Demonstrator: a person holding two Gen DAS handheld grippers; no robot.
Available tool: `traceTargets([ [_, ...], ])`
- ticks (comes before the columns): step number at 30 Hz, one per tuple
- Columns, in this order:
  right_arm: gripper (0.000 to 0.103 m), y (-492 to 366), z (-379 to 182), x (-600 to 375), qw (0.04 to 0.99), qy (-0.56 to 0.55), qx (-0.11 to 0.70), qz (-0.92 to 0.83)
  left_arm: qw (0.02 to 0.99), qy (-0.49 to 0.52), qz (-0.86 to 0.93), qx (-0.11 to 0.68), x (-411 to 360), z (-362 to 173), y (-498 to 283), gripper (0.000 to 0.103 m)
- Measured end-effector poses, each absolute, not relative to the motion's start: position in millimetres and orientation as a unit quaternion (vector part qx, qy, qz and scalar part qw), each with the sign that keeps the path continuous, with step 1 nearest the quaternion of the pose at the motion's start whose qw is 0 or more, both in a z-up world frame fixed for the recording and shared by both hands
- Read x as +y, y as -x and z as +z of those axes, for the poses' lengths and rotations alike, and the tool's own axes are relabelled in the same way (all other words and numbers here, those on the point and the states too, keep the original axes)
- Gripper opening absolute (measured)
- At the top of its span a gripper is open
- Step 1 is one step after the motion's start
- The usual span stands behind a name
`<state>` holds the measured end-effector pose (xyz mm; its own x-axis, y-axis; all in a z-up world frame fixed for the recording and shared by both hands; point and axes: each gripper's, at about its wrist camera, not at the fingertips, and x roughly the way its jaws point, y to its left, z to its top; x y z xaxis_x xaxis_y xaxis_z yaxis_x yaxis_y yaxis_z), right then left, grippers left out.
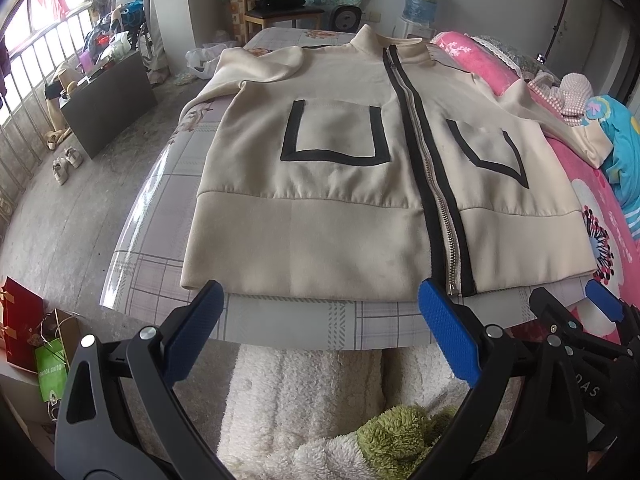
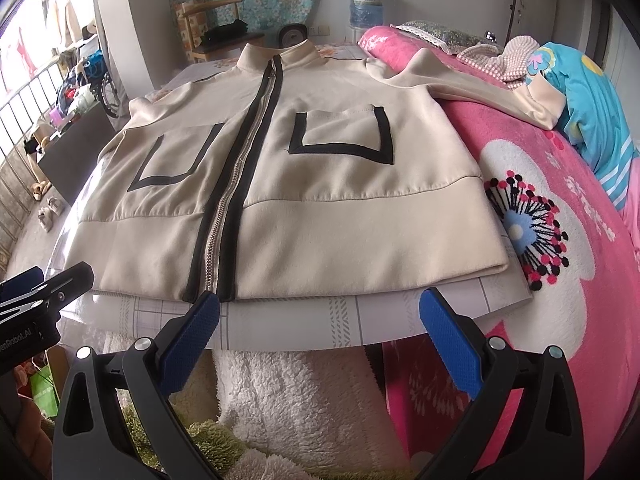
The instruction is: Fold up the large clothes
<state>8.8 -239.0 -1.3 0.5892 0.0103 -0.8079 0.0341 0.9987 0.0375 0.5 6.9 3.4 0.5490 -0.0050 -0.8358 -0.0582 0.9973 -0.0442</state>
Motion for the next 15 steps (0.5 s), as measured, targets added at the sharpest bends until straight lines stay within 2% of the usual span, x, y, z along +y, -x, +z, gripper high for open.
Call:
traceTargets([
  [15,0.098,-7.1,-1.8,-235.6,0.893,-0.011,0.449,-0.011,0.879,0.034,0.017,0.475,8.5,2.2,0.2,0.094],
])
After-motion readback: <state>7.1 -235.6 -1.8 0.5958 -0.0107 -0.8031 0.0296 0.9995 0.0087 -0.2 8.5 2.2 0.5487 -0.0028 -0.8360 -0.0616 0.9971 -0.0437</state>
